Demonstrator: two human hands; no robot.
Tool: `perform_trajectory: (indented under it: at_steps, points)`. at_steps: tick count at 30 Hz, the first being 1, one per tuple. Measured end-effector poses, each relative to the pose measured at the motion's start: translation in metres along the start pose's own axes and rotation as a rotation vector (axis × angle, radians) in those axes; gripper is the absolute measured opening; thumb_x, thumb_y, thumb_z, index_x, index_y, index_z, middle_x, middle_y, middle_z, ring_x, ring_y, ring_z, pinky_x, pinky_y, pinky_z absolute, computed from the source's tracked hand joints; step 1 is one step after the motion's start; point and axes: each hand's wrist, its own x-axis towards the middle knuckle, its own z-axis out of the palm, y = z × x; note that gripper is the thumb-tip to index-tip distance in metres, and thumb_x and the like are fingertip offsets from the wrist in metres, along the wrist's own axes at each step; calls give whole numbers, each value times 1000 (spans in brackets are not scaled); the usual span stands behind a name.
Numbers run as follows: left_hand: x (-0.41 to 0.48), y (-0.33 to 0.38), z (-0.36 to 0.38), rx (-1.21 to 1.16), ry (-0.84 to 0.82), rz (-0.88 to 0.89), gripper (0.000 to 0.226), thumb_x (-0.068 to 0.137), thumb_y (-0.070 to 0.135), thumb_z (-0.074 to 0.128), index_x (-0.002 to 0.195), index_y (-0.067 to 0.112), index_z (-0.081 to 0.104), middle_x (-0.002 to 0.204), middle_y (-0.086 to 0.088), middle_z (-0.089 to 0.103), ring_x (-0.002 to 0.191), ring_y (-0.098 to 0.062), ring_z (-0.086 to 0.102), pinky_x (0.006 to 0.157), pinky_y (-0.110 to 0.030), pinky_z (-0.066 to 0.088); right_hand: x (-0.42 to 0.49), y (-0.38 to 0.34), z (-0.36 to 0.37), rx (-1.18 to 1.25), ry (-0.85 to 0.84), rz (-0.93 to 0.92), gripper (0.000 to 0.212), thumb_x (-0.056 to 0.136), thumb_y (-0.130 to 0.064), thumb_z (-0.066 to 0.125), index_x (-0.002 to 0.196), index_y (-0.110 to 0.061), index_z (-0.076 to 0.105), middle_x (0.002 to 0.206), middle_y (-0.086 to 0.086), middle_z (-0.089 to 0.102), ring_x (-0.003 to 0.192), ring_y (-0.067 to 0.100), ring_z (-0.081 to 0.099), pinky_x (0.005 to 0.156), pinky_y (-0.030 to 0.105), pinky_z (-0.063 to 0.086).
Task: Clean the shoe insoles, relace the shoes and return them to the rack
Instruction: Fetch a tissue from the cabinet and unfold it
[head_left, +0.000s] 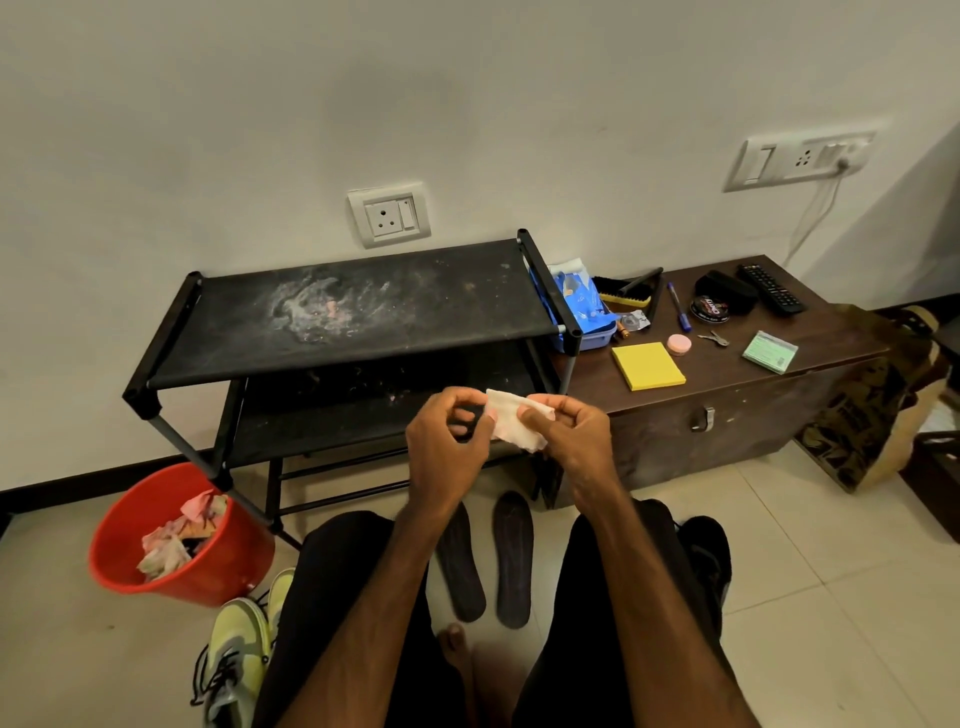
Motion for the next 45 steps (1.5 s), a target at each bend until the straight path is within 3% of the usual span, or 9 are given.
perform_trajectory:
  at_steps: [5,11,17,27,34,37,40,42,45]
  points:
    - [-2,-3,16,-64,-85,-85,25,92,21,74,115,11,71,103,2,75,86,-1,71,71,-17,58,-1,1,2,-42,-92,-34,16,93,-6,71,106,-15,72,94,2,78,88,15,76,73,26,62]
    - [3,-5,19,-116,-140,-104,31,96,23,69,126,12,69,109,2,75,96,-3,72,77,-17,58,0,-5,1,-92,-134,-47,18,96,-2,65,108,-15,68,87,-10,74,81,2,74,66,18,58]
    - [7,-12,19,-99,-173,-125,36,97,32,67,129,15,68,116,-1,73,102,-7,71,81,-18,58,2,-5,3,-171,-182,-99,20,99,-5,62,99,-26,64,85,-18,69,76,-9,70,63,12,54]
    - [12,-18,22,-64,-185,-131,34,101,32,60,126,11,68,115,-4,73,99,-10,71,77,-14,56,8,-2,6,-201,-165,-107,14,98,-9,66,108,-17,69,89,-15,73,85,1,74,67,17,57]
    - [15,-21,21,-56,-189,-167,35,101,33,59,128,11,67,116,-3,72,101,-9,70,81,-21,59,14,4,3,-236,-119,-111,23,96,-13,69,119,-12,67,101,-8,72,93,12,74,76,26,62]
    - [16,-20,20,-52,-182,-185,34,102,34,58,127,14,67,115,0,72,100,-6,69,82,-23,60,17,5,0,-245,-116,-105,25,96,-11,69,120,-11,67,104,-2,74,94,14,75,71,24,61]
    - [18,-17,16,-49,-227,-159,36,104,31,53,136,18,61,127,4,66,110,-5,64,85,-14,53,17,5,-3,-265,-132,-93,23,96,-7,68,118,-12,69,103,-1,75,94,14,75,71,24,60]
    - [19,-17,14,-51,-289,-128,36,104,29,52,139,22,59,134,6,63,117,-7,60,92,-20,52,18,5,-3,-272,-143,-89,22,96,-7,66,116,-14,70,102,-2,76,95,13,75,74,25,61]
    - [21,-18,9,-63,-377,-133,26,102,31,57,121,19,70,114,4,71,101,-7,67,82,-23,57,17,2,-1,-244,-122,-81,20,97,-8,65,116,-12,71,97,-5,76,87,6,74,71,21,59]
